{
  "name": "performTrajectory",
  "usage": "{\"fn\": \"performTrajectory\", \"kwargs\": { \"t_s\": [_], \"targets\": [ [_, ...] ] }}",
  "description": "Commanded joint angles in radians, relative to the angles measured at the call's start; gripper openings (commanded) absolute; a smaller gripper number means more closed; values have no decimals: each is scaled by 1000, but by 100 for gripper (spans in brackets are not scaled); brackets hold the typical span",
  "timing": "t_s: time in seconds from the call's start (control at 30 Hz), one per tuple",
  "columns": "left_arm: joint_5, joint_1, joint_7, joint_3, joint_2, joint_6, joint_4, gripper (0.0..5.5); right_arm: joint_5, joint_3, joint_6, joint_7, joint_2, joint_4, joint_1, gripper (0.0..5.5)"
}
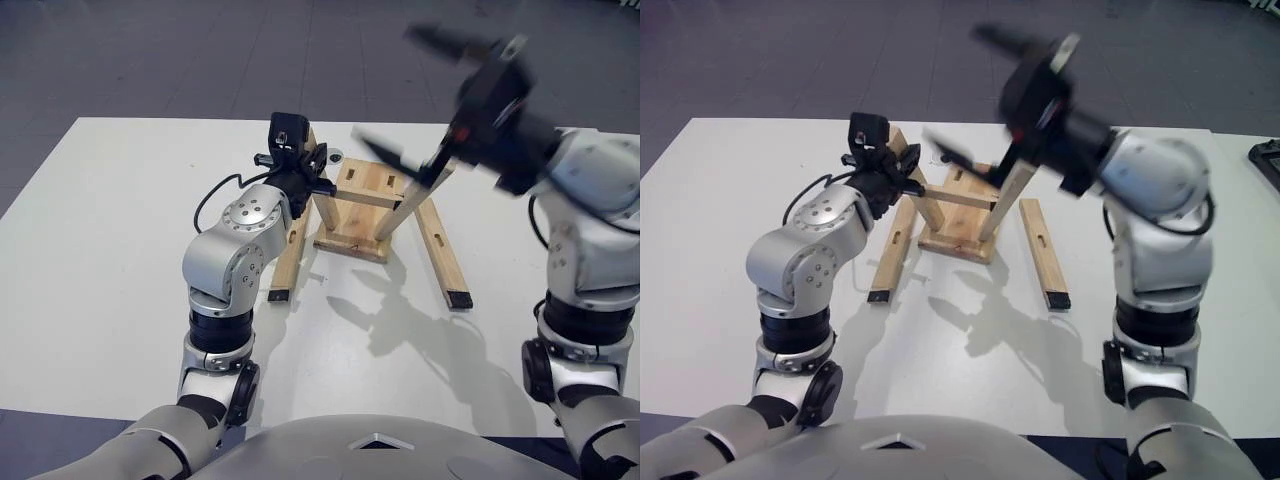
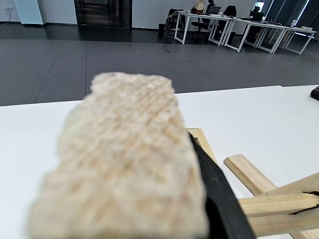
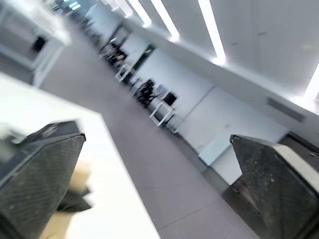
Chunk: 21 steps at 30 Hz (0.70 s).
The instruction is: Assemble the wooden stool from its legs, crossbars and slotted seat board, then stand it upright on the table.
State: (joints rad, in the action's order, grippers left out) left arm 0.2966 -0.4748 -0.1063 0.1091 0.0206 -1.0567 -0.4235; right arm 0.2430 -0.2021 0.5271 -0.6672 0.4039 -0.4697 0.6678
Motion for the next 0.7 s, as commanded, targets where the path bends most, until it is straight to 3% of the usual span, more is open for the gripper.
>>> {"fn": "performTrajectory", "kwargs": {
  "t_s": [0.03,0.07,0.27,0.47,0.7],
  "targets": [
    [-30,128,39,126,87,-185,93,110,-4,-110,-6,277,-103,93,96,540],
    [-26,124,47,135,94,-187,87,148,-25,-116,-17,342,-123,109,100,540],
    [-13,108,121,199,130,-175,59,248,-86,-131,-44,585,-191,212,101,540],
    [-9,105,150,126,76,-11,54,333,-131,-66,-95,618,-173,268,80,540],
    [3,128,268,127,56,223,42,447,-126,-72,-126,624,-149,328,90,540]
  ]
}}
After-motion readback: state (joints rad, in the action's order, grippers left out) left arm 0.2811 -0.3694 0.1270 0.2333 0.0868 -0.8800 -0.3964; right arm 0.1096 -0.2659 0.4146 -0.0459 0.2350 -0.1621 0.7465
